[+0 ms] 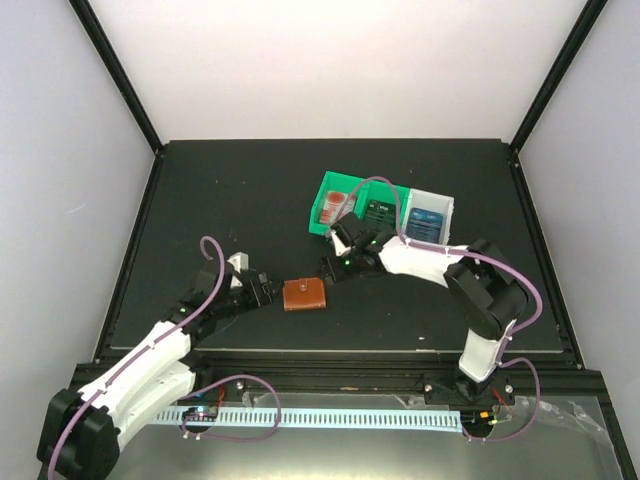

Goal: Put the credit cards into the card holder
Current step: Adjust the card holder at the center of the board.

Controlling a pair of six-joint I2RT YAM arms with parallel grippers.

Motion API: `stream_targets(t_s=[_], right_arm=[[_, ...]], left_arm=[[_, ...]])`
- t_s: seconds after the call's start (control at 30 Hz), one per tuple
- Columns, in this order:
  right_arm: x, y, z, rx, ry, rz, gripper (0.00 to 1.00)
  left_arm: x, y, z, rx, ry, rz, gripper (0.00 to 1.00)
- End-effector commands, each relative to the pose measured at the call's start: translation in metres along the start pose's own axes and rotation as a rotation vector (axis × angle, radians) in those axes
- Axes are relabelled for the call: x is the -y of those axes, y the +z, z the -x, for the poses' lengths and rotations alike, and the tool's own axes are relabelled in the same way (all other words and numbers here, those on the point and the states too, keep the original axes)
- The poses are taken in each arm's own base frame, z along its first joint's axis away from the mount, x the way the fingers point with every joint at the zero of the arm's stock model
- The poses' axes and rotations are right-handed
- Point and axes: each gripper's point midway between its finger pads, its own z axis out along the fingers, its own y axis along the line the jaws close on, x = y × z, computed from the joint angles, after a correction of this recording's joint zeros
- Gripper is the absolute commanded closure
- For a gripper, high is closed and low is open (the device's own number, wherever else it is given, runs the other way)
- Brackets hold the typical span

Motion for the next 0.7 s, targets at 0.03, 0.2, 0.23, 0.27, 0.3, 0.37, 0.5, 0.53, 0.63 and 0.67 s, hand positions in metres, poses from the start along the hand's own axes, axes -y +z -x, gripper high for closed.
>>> stream_targets(t_s=[0.03, 0.2, 0.23, 0.27, 0.3, 0.37, 0.5, 0.53, 0.63, 0.67], right_arm=[[-0.058, 0.006, -0.003, -0.028, -0.073, 0.238, 0.26], [-0.064, 0.020, 0.005, -0.038, -0.095, 0.243, 0.40], [-0.063, 0.024, 0.005, -0.046, -0.096, 0.235, 0.42], [-0.061, 0.027, 0.005, -0.050, -0.096, 0.224, 0.45], [-0.059, 0.031, 0.004, -0.056, -0.099, 0.216, 0.48], [-0.056, 0.037, 0.004, -0.067, -0.101, 0.200, 0.52], [-0.048, 0.046, 0.001, -0.096, -0.100, 0.151, 0.64], [-0.047, 0.046, -0.003, -0.106, -0.097, 0.146, 0.67], [-0.036, 0.044, -0.022, -0.145, -0.067, 0.117, 0.72], [-0.032, 0.043, -0.030, -0.157, -0.053, 0.108, 0.73]], left_arm=[[-0.010, 0.012, -0.017, -0.053, -0.050, 0.032, 0.07], [-0.009, 0.023, -0.031, -0.105, -0.065, 0.020, 0.14], [-0.009, 0.025, -0.034, -0.119, -0.069, 0.016, 0.16], [-0.008, 0.027, -0.037, -0.130, -0.074, 0.009, 0.18], [-0.007, 0.028, -0.039, -0.141, -0.081, 0.005, 0.20], [-0.006, 0.030, -0.044, -0.159, -0.087, 0.002, 0.24], [-0.010, 0.032, -0.052, -0.183, -0.100, 0.031, 0.31], [-0.011, 0.032, -0.053, -0.187, -0.103, 0.035, 0.33], [-0.010, 0.032, -0.056, -0.193, -0.105, 0.037, 0.35], [-0.010, 0.032, -0.056, -0.190, -0.104, 0.036, 0.36]])
